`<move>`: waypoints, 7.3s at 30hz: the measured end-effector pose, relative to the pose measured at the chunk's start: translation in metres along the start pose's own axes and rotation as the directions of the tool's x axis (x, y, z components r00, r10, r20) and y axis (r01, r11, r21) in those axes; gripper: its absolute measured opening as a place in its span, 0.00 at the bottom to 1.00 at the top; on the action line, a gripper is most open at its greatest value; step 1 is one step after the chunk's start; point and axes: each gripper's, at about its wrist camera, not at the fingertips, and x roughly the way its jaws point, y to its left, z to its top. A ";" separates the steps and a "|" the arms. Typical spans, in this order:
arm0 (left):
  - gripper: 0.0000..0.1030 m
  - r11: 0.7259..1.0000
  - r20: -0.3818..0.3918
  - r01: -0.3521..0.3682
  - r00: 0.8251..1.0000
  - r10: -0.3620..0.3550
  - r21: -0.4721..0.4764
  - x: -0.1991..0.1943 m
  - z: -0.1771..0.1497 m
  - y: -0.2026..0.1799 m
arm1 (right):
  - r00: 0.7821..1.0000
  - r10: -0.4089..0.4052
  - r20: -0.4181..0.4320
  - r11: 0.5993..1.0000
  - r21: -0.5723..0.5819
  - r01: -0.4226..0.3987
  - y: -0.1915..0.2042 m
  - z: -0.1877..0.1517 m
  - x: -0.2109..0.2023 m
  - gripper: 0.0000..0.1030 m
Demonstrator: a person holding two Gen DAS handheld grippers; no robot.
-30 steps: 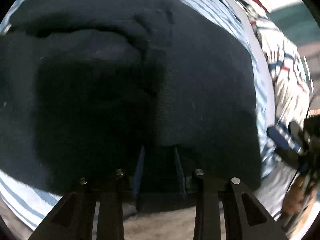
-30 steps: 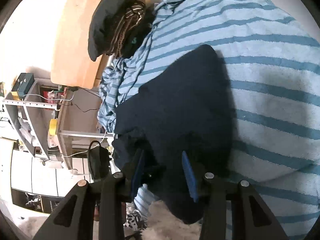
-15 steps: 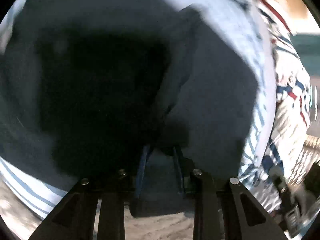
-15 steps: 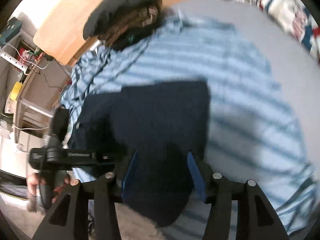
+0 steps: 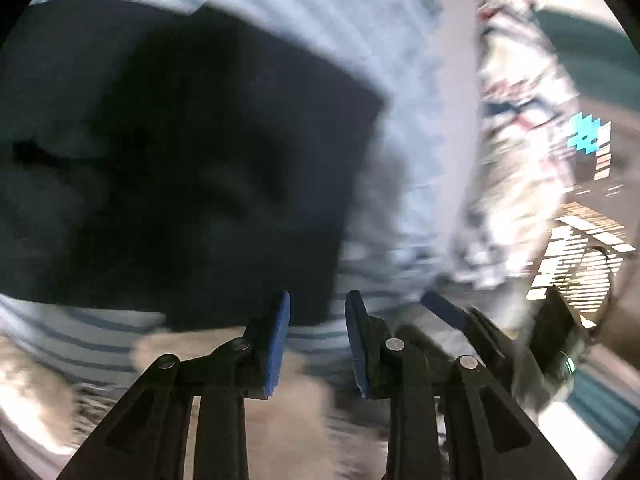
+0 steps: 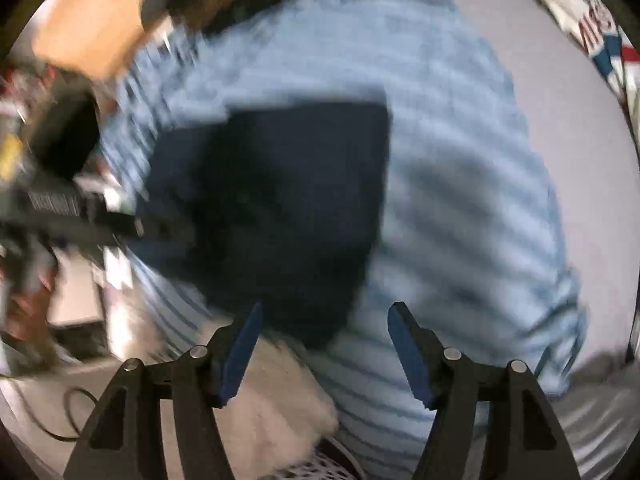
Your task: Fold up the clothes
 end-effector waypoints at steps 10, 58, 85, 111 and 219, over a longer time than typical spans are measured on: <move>0.28 0.963 0.023 0.061 0.998 -0.057 -0.263 0.041 0.008 0.045 | 0.993 -0.120 -0.016 0.992 -0.045 0.119 0.013 -0.018 0.077 0.63; 0.18 0.993 0.373 -0.104 0.925 0.074 0.062 0.076 -0.003 -0.141 | 0.962 0.044 0.269 0.996 -0.087 -0.021 -0.029 0.074 0.004 0.53; 0.18 0.975 0.778 0.167 0.589 -0.219 0.148 -0.043 -0.109 0.161 | 0.896 0.344 0.280 0.835 0.346 -0.429 -0.112 0.029 0.079 0.67; 0.65 0.930 0.728 -0.137 0.665 -0.168 0.340 -0.038 -0.109 0.071 | 0.796 0.579 0.177 0.661 0.469 -0.585 -0.098 0.002 0.136 0.74; 0.65 0.985 0.594 0.022 0.795 -0.122 0.173 -0.054 -0.072 0.079 | 0.845 0.519 0.128 0.730 0.447 -0.516 -0.116 -0.014 0.126 0.74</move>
